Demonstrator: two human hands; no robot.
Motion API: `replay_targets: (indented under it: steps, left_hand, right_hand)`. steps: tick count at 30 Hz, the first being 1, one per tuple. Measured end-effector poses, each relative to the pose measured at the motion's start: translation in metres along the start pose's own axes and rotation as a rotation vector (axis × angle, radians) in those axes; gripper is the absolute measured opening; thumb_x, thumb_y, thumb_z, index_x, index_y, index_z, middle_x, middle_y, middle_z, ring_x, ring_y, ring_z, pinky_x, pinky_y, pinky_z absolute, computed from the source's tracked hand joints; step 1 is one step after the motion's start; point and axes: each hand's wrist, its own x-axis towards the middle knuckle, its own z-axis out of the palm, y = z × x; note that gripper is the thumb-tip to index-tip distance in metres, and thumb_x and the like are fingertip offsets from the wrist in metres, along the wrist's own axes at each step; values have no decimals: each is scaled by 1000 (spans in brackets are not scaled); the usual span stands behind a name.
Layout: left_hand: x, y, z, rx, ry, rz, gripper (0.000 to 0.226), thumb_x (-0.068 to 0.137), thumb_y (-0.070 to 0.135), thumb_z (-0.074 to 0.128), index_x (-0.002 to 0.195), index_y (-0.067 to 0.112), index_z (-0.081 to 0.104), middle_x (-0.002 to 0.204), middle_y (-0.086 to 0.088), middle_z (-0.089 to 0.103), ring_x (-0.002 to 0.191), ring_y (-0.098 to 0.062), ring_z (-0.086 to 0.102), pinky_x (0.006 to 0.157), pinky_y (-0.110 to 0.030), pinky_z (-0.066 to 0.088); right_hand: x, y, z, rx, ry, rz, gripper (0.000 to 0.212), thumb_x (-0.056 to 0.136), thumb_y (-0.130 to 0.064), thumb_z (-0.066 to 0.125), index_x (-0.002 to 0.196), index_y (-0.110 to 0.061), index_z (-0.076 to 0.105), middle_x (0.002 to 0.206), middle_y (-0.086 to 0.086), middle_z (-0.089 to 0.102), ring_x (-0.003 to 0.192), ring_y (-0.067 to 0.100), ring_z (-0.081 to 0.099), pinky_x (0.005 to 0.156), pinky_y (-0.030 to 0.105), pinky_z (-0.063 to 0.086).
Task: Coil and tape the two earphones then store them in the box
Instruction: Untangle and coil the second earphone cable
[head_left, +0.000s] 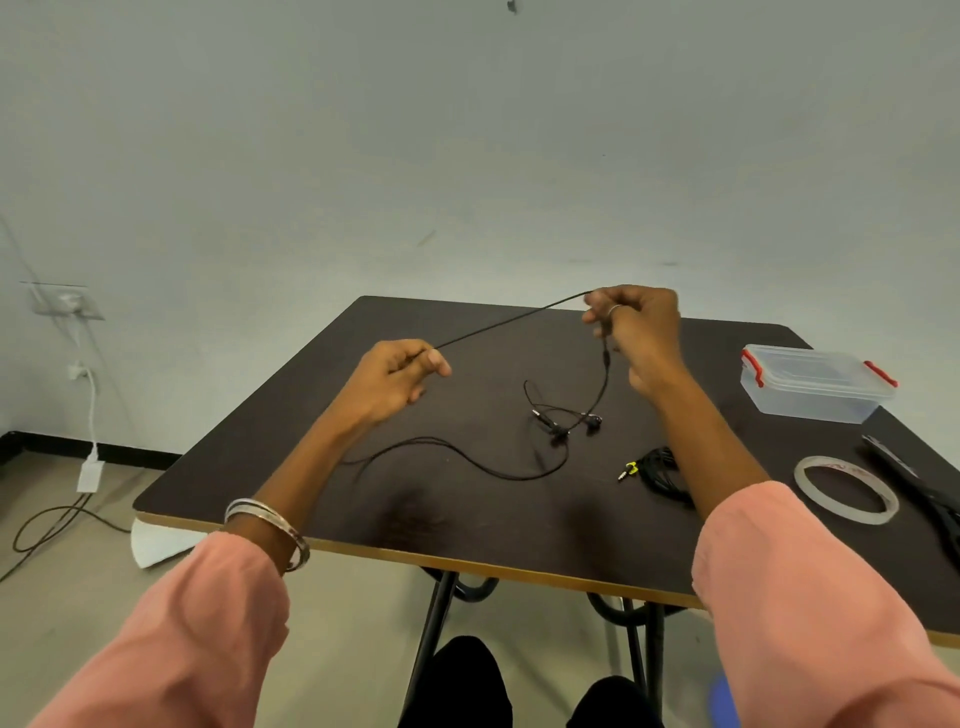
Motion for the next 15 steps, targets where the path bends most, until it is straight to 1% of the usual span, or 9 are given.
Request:
replay_targets:
  steps: [3, 5, 6, 8, 9, 10, 12, 13, 15]
  left_hand:
    - [-2, -7, -5, -28, 50, 11, 33, 100, 31, 46, 83, 13, 67, 55, 2, 45, 47, -4, 40, 58, -30, 40]
    - [-2, -3, -3, 43, 102, 15, 36, 100, 35, 44, 84, 13, 68, 52, 7, 43, 47, -3, 42, 55, -19, 39]
    - [0, 0, -1, 85, 122, 27, 37, 100, 34, 44, 84, 13, 68, 51, 9, 44, 47, -2, 43, 53, -15, 37]
    - [4, 7, 3, 180, 143, 51, 36, 101, 32, 44, 82, 13, 68, 53, 8, 48, 49, -2, 48, 53, -14, 37]
    - [5, 11, 6, 238, 141, 64, 35, 101, 31, 45, 81, 14, 68, 54, 6, 51, 52, -4, 50, 55, -18, 40]
    - [7, 14, 8, 289, 135, 76, 35, 101, 32, 45, 80, 15, 67, 55, 6, 53, 56, -11, 54, 59, -24, 42]
    - [10, 20, 14, 368, 113, 101, 35, 101, 33, 44, 80, 17, 67, 56, 7, 54, 62, -20, 60, 62, -32, 45]
    - [11, 23, 16, 398, 99, 111, 34, 100, 33, 44, 81, 17, 67, 56, 8, 55, 63, -21, 60, 62, -33, 46]
    - [12, 28, 19, 434, 61, 130, 33, 100, 34, 44, 80, 20, 66, 57, 6, 56, 59, -19, 57, 59, -35, 45]
  right_hand:
    - [4, 8, -5, 4, 152, 86, 12, 90, -5, 60, 87, 1, 70, 71, 9, 68, 53, 10, 56, 44, 18, 44]
    - [4, 14, -1, -106, 133, 75, 13, 87, 0, 58, 83, 1, 70, 80, 15, 71, 58, 13, 59, 51, 23, 50]
    - [4, 16, 2, -232, 51, 58, 14, 85, 2, 57, 86, -1, 71, 91, 15, 72, 69, 15, 63, 61, 25, 52]
    - [-1, 14, 9, -565, -228, 14, 32, 84, -1, 58, 114, -7, 67, 122, 11, 65, 108, 21, 61, 92, 31, 48]
    - [-4, 11, 13, -685, -381, -28, 48, 84, -5, 59, 131, -12, 55, 136, 8, 55, 127, 24, 49, 106, 38, 40]
    - [-9, 7, 17, -734, -516, -79, 64, 83, -9, 61, 143, -18, 40, 147, 6, 44, 139, 26, 33, 112, 46, 31]
    - [-21, -3, 30, -686, -697, -193, 78, 84, -20, 66, 149, -26, 24, 153, 1, 34, 145, 25, 17, 115, 51, 22]
    - [-26, -7, 37, -647, -734, -251, 73, 85, -25, 67, 147, -27, 30, 150, 0, 39, 143, 22, 22, 114, 48, 25]
    - [-34, -12, 48, -615, -712, -359, 46, 86, -27, 69, 130, -23, 57, 130, 1, 61, 124, 16, 51, 104, 38, 42]
